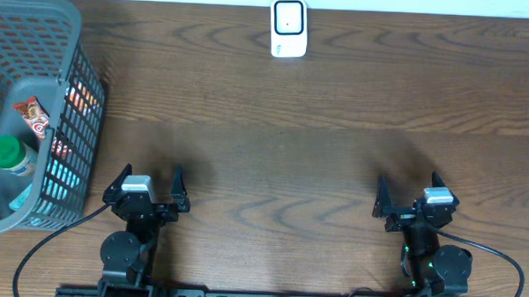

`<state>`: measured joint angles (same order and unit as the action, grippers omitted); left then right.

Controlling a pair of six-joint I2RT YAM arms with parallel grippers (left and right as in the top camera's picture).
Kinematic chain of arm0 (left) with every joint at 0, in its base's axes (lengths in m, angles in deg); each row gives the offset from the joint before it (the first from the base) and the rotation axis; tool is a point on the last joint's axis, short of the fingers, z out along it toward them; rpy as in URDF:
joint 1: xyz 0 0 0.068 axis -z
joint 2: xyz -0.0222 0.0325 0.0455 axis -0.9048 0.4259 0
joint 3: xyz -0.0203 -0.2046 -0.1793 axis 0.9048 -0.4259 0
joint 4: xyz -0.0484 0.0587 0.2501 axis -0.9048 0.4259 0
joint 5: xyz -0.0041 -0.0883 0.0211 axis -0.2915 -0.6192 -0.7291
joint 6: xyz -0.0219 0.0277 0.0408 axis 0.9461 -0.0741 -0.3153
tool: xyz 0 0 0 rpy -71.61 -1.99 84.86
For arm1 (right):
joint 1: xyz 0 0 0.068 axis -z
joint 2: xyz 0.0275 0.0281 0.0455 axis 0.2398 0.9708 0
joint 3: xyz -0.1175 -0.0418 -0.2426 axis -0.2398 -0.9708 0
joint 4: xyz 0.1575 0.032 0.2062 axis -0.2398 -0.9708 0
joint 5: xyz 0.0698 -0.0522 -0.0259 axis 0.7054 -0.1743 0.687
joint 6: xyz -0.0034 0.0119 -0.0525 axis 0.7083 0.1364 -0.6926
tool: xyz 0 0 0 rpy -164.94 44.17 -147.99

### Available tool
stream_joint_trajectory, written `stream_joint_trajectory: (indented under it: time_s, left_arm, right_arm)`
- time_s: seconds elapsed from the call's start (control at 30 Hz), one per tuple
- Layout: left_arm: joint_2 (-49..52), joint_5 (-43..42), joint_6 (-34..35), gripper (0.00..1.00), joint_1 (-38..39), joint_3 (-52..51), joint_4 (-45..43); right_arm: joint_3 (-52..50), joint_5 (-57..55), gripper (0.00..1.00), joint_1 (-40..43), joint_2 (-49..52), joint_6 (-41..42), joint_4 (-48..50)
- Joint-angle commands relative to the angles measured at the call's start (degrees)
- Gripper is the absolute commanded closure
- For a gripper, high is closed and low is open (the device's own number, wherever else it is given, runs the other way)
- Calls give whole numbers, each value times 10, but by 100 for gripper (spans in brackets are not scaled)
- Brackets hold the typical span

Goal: Scan the item barcode

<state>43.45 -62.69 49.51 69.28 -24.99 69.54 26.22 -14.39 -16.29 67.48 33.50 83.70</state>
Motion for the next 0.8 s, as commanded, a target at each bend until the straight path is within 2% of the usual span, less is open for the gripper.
stream_joint_trajectory:
  time_s: [0.0,0.7,0.77]
  left_arm:
    - [-4,6,-10,2,-3,-8,26]
    - [-4,3,1,2,-3,-8,18]
    - [-4,-20,1,2,-3,-8,18]
  right_arm:
    - [-2,1,1,5,-3,0,0]
    - [-2,1,1,5,-3,0,0]
    - [-2,1,1,5,-3,0,0]
